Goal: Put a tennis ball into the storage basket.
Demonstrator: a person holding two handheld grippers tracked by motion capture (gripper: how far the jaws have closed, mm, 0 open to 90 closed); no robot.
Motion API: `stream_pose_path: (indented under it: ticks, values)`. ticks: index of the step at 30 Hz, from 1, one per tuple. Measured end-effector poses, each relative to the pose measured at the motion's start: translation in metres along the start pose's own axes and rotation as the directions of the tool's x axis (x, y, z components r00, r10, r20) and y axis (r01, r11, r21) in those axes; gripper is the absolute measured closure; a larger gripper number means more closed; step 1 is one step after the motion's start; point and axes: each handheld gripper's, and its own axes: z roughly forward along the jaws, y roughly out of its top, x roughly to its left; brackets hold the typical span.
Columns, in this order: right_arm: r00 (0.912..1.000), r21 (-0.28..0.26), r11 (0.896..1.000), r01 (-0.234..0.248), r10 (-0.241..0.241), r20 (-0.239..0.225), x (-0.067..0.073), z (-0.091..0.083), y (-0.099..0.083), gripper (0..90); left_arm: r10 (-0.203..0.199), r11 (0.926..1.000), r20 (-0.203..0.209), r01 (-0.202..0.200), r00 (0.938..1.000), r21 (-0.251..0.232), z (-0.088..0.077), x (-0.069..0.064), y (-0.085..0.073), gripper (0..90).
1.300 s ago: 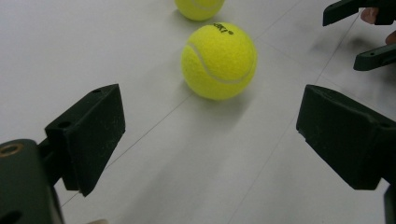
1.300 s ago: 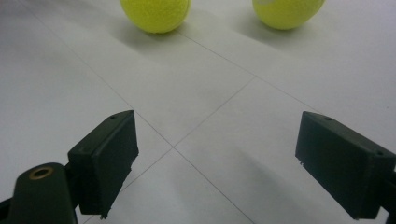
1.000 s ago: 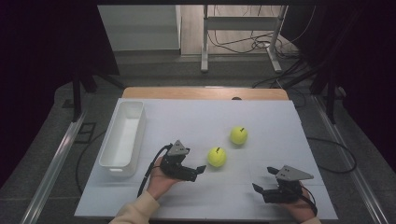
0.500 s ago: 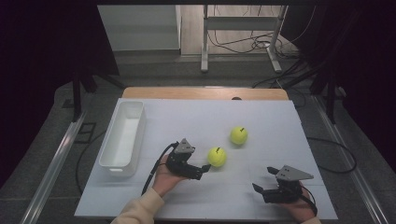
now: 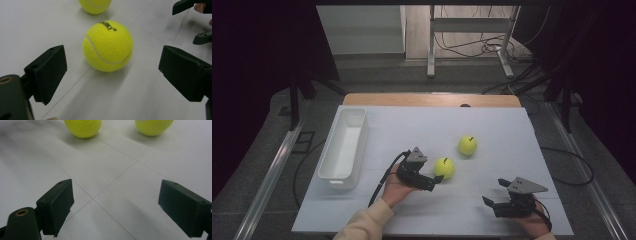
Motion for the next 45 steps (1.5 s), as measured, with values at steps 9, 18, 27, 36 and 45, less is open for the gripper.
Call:
stream_pose_path:
  ticks: [9,18,27,36,45]
  values:
    - [1.0000,0.001,1.000,-0.004,0.004,-0.002,0.000,0.000,0.000,13.1,-0.001,0.9999,0.008,0.001,1.0000,0.013,0.009,0.002,0.003,8.9]
    - [1.0000,-0.005,1.000,-0.004,0.004,-0.003,0.000,-0.001,0.000,13.1,-0.014,0.9998,0.018,0.013,0.9998,0.017,0.017,0.004,0.006,8.9]
    - [1.0000,-0.004,1.000,-0.007,0.007,-0.005,-0.001,0.000,0.000,13.1,-0.007,0.9997,0.026,0.006,0.9996,0.022,0.024,0.004,0.010,8.9]
    - [1.0000,-0.003,1.000,-0.007,0.007,-0.003,-0.001,0.000,0.000,13.1,-0.010,0.9993,0.034,0.008,0.9994,0.037,0.034,0.006,0.010,8.9]
    - [1.0000,-0.004,1.000,-0.007,0.007,-0.003,-0.001,-0.001,0.000,13.2,0.001,0.9982,0.039,-0.003,0.9992,0.060,0.046,0.007,0.014,8.9]
